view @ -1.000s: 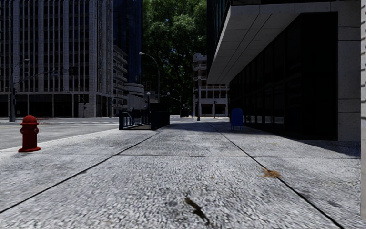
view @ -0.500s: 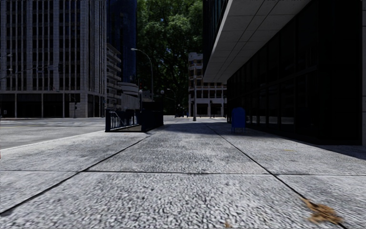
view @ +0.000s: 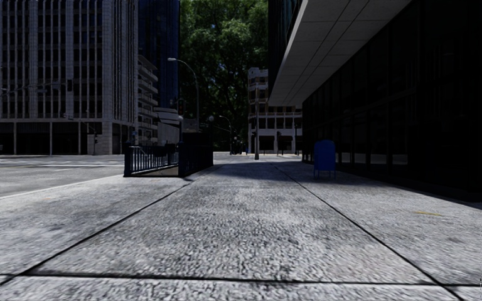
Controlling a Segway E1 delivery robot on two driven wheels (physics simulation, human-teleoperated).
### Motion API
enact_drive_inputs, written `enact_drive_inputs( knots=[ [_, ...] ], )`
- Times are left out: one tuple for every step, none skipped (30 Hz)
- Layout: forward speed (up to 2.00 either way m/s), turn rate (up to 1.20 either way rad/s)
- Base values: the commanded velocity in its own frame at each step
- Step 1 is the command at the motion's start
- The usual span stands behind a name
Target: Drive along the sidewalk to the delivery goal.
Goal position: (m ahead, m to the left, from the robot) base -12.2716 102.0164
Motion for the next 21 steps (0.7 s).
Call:
enact_drive_inputs(
  knots=[
    [2.0,0.0],
    [2.0,0.0],
    [2.0,0.0],
    [2.0,0.0],
    [2.0,0.0],
    [2.0,0.0],
    [2.0,0.0],
    [2.0,0.0],
    [2.0,0.0],
    [2.0,0.0],
    [2.0,0.0],
    [2.0,0.0],
    [2.0,0.0],
    [2.0,0.0],
    [2.0,0.0],
    [2.0,0.0],
    [2.0,0.0],
    [2.0,0.0],
    [2.0,0.0],
    [2.0,0.0],
    [2.0,0.0]
  ],
)
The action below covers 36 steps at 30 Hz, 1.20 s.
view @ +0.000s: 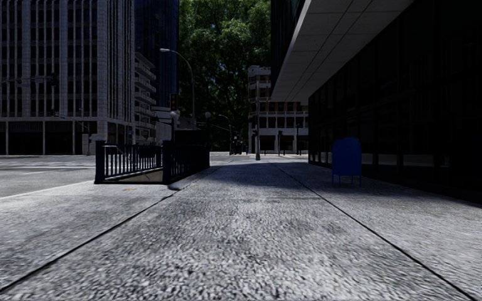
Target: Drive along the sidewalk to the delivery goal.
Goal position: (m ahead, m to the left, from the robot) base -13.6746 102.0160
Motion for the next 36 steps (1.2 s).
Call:
enact_drive_inputs(
  knots=[
    [2.0,0.0],
    [2.0,0.0],
    [2.0,0.0],
    [2.0,0.0],
    [2.0,0.0],
    [2.0,0.0],
    [2.0,0.0],
    [2.0,0.0],
    [2.0,0.0],
    [2.0,0.0],
    [2.0,0.0],
    [2.0,0.0],
    [2.0,0.0],
    [2.0,0.0],
    [2.0,0.0],
    [2.0,0.0],
    [2.0,0.0],
    [2.0,0.0],
    [2.0,0.0],
    [2.0,0.0],
    [2.0,0.0],
    [2.0,0.0],
    [2.0,0.0],
    [2.0,0.0],
    [2.0,0.0],
    [2.0,0.0],
    [2.0,0.0],
    [2.0,0.0],
    [2.0,0.0],
    [2.0,0.0],
    [2.0,0.0],
    [2.0,0.0],
    [2.0,0.0],
    [2.0,0.0],
    [2.0,0.0],
    [2.0,0.0]
  ],
)
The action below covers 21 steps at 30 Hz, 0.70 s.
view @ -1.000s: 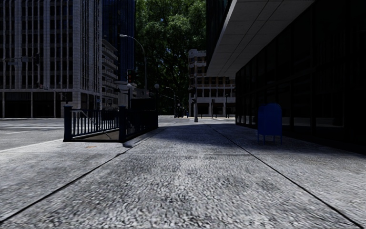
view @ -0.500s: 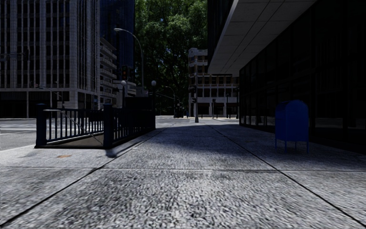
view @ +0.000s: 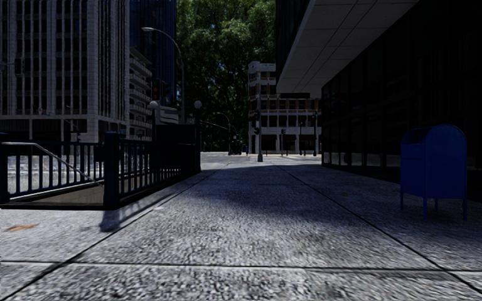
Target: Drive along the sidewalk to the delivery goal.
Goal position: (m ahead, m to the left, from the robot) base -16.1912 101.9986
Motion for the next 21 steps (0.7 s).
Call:
enact_drive_inputs(
  knots=[
    [2.0,0.0],
    [2.0,0.0],
    [2.0,0.0],
    [2.0,0.0],
    [2.0,0.0],
    [2.0,0.0],
    [2.0,0.0],
    [2.0,0.0],
    [2.0,0.0],
    [2.0,0.0],
    [2.0,0.0],
    [2.0,0.0],
    [2.0,0.0],
    [2.0,0.0],
    [2.0,0.0],
    [2.0,0.0],
    [2.0,0.0],
    [2.0,0.0],
    [2.0,0.0],
    [2.0,0.0],
    [2.0,0.0]
  ],
)
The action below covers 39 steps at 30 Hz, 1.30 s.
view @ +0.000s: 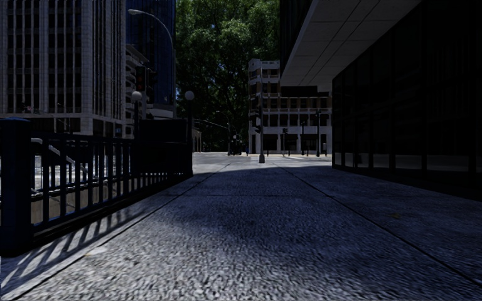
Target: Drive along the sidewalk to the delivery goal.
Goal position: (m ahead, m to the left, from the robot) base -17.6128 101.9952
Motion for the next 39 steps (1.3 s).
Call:
enact_drive_inputs(
  knots=[
    [2.0,0.0],
    [2.0,0.0],
    [2.0,0.0],
    [2.0,0.0],
    [2.0,0.0],
    [2.0,0.0],
    [2.0,0.0],
    [2.0,0.0],
    [2.0,0.0],
    [2.0,0.0],
    [2.0,0.0],
    [2.0,0.0],
    [2.0,0.0],
    [2.0,0.0],
    [2.0,0.0],
    [2.0,0.0],
    [2.0,0.0],
    [2.0,0.0],
    [2.0,0.0],
    [2.0,0.0],
    [2.0,0.0],
    [2.0,0.0],
    [2.0,0.0],
    [2.0,0.0],
    [2.0,0.0],
    [2.0,0.0],
    [2.0,0.0],
    [2.0,0.0],
    [2.0,0.0],
    [2.0,0.0],
    [2.0,0.0],
    [2.0,0.0],
    [2.0,0.0],
    [2.0,0.0],
    [2.0,0.0],
    [2.0,0.0],
    [2.0,0.0],
    [2.0,0.0],
    [2.0,0.0]
  ],
)
